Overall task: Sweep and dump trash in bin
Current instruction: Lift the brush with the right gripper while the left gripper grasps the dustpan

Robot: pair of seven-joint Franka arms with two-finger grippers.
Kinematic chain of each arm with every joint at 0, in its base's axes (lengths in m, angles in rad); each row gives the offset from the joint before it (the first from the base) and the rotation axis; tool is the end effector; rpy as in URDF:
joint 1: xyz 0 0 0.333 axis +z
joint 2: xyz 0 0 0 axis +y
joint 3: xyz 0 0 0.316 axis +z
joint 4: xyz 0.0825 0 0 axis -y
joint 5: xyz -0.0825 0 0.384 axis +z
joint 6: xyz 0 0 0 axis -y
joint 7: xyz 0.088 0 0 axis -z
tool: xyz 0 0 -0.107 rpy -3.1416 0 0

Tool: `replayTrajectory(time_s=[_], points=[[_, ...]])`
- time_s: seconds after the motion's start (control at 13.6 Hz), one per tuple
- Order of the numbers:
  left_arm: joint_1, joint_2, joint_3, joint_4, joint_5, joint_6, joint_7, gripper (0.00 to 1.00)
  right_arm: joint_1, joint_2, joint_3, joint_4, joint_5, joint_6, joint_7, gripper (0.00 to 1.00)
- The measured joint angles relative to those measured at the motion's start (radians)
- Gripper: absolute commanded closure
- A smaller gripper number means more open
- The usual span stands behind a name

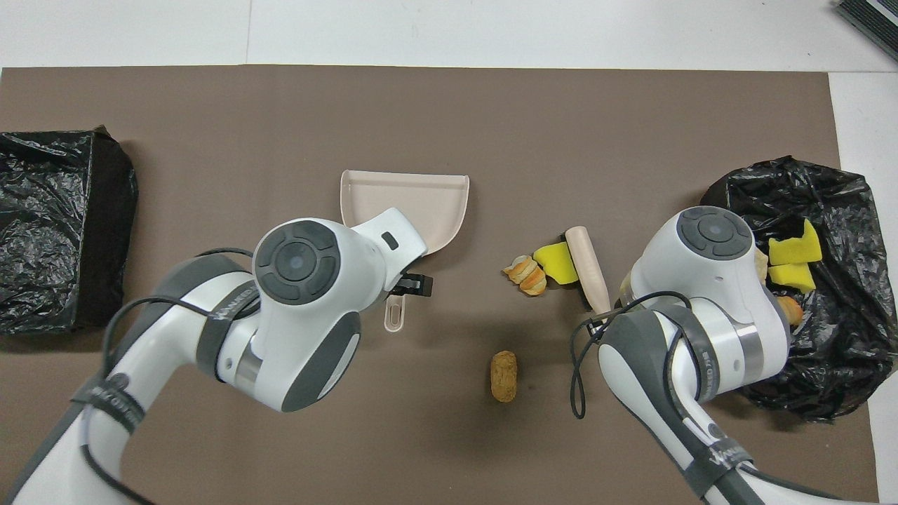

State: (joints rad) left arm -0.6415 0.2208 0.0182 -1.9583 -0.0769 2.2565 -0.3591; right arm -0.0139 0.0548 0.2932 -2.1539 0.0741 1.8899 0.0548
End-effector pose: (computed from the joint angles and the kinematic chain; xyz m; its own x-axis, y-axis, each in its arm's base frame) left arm 0.4922 -0.3569 0.3717 0.9755 -0.2144 0.0504 -0.2180 -0.9725 0.0820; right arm 0.4864 0.1446 0.3538 0.9295 0.1904 -0.3159 0.1813 -0.9817 -0.0581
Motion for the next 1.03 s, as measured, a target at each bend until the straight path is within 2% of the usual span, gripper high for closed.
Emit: replayTrajectory(time_s=[0.07, 0.15, 0.22, 0.37, 0.44, 0.52, 0.81, 1.03], points=[[-0.004, 0.018, 0.001, 0.0, 0.0, 0.009, 0.0, 0.05, 0.009, -0.001, 0.0, 0.001, 0.002, 0.0, 0.027, 1.0], [-0.005, 0.023, 0.001, -0.001, 0.0, 0.01, 0.0, 0.13, 0.013, -0.004, 0.0, 0.007, 0.001, 0.001, 0.047, 1.0], [-0.005, 0.022, 0.001, -0.002, 0.0, 0.009, 0.0, 0.25, 0.013, -0.012, -0.001, 0.017, 0.001, -0.001, 0.054, 1.0], [-0.005, 0.019, 0.003, -0.006, 0.0, 0.009, 0.0, 0.78, 0.01, -0.038, -0.004, 0.045, -0.017, -0.034, 0.054, 1.0], [-0.005, 0.019, 0.004, -0.006, 0.0, 0.009, 0.0, 0.93, 0.009, -0.052, -0.006, 0.056, -0.032, -0.056, 0.054, 1.0], [-0.005, 0.018, 0.006, -0.006, 0.0, 0.009, 0.0, 1.0, 0.008, -0.066, -0.006, 0.059, -0.049, -0.068, 0.054, 1.0], [-0.005, 0.017, 0.015, -0.006, 0.002, 0.009, 0.004, 1.0, 0.007, -0.085, -0.005, 0.051, -0.163, -0.072, 0.051, 1.0], [0.01, -0.006, 0.039, 0.006, 0.013, -0.008, 0.052, 1.0, 0.006, -0.085, -0.006, 0.047, -0.177, -0.071, 0.042, 1.0]])
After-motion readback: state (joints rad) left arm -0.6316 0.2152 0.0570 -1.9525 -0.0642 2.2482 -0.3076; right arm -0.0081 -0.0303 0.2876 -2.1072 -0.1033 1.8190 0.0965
